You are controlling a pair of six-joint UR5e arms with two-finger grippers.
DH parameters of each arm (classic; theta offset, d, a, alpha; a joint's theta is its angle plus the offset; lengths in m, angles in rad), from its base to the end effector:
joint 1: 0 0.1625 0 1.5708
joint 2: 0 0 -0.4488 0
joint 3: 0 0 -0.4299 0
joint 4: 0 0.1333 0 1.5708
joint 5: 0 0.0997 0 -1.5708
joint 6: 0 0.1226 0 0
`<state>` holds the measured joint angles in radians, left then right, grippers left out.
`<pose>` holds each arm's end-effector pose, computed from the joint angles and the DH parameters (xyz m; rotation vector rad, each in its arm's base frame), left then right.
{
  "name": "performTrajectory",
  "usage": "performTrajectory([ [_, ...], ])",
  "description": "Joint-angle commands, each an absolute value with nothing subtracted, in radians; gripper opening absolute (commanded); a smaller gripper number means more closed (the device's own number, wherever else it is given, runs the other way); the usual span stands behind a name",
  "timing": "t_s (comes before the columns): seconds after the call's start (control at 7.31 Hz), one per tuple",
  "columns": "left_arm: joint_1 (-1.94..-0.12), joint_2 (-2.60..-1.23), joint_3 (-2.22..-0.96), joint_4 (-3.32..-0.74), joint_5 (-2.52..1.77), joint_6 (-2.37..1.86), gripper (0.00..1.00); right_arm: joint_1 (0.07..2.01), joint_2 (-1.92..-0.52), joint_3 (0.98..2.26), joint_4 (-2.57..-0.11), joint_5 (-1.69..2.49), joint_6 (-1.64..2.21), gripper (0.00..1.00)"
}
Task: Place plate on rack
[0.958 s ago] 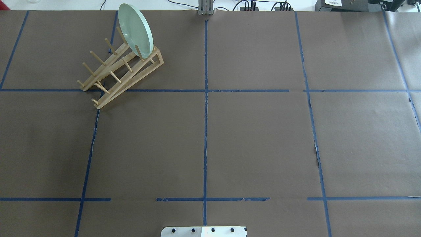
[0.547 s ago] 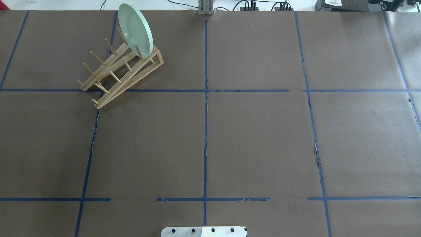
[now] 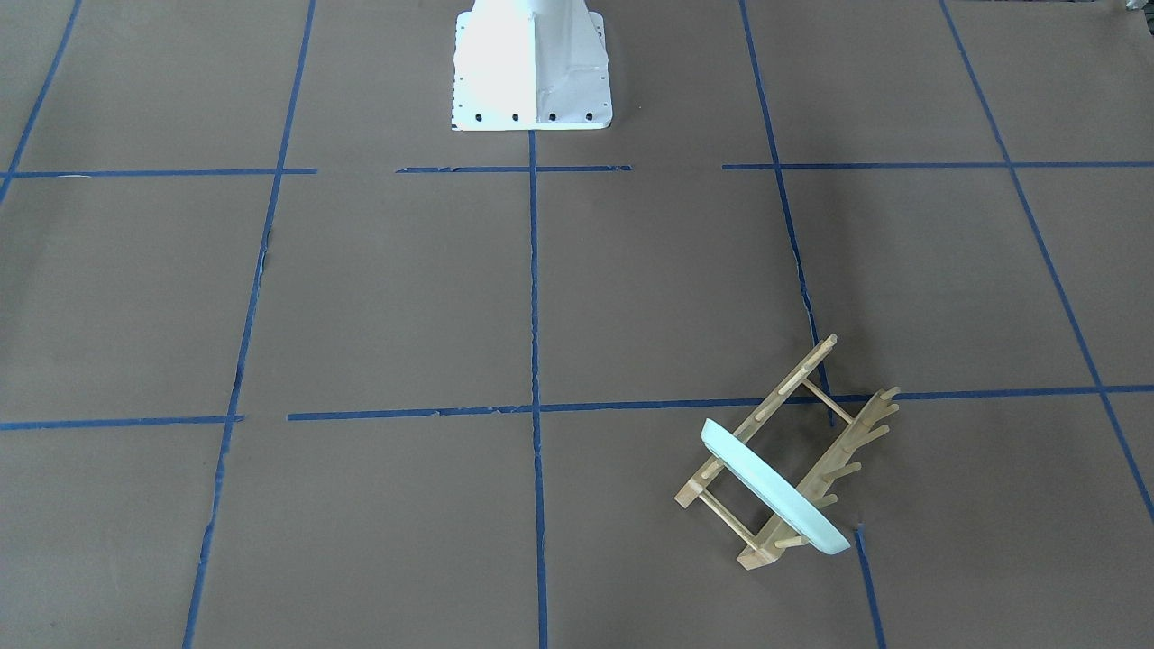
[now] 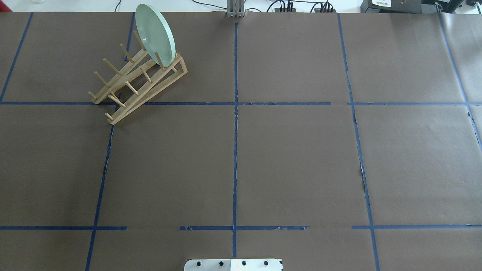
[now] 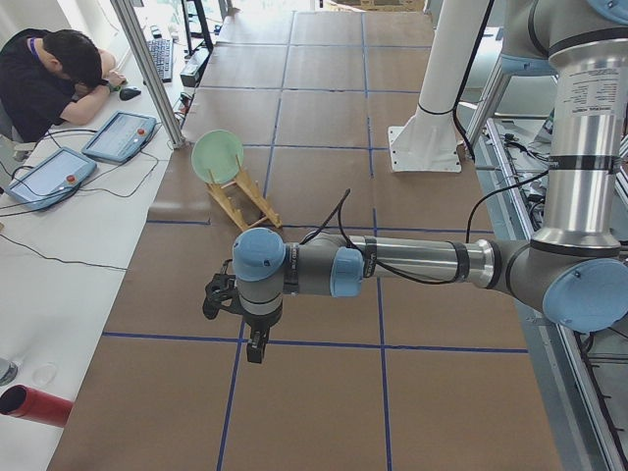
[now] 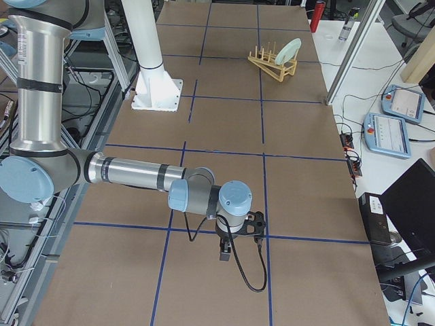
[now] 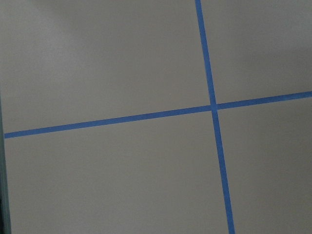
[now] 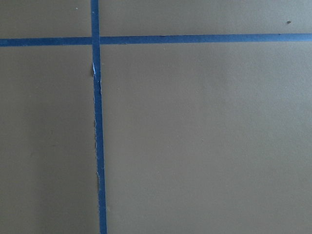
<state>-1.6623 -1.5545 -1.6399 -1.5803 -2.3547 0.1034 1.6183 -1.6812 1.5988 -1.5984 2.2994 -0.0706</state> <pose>-0.0947 -0.5204 0.6690 0.1351 0.7742 0.0357 0.0738 -0.4651 0.7458 -0.0620 -0.7327 0.0180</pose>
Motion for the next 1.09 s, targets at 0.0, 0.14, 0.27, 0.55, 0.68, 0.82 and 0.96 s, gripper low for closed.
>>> performTrajectory([
  [0.0, -1.663, -1.551, -1.646, -1.594, -2.407, 0.083, 1.0, 1.618, -1.681, 1.6, -1.598, 2.299, -0.071, 1.0],
  [0.14, -1.663, -1.546, -1.667, -1.62, -2.407, 0.083, 1.0, 1.617, -1.681, 1.598, -1.598, 2.299, -0.071, 1.0],
  [0.27, -1.664, -1.545, -1.67, -1.64, -2.404, 0.083, 1.0, 1.618, -1.681, 1.598, -1.598, 2.299, -0.071, 1.0],
  [0.55, -1.664, -1.545, -1.672, -1.647, -2.402, 0.083, 1.0, 1.617, -1.681, 1.598, -1.598, 2.299, -0.071, 1.0],
  [0.68, -1.664, -1.545, -1.672, -1.647, -2.401, 0.083, 1.0, 1.618, -1.681, 1.598, -1.598, 2.299, -0.071, 1.0],
  [0.82, -1.664, -1.545, -1.672, -1.647, -2.401, 0.083, 1.0, 1.618, -1.681, 1.598, -1.598, 2.299, -0.071, 1.0],
  [0.96, -1.664, -1.545, -1.672, -1.647, -2.396, 0.083, 1.0, 1.618, -1.681, 1.598, -1.598, 2.299, -0.071, 1.0],
])
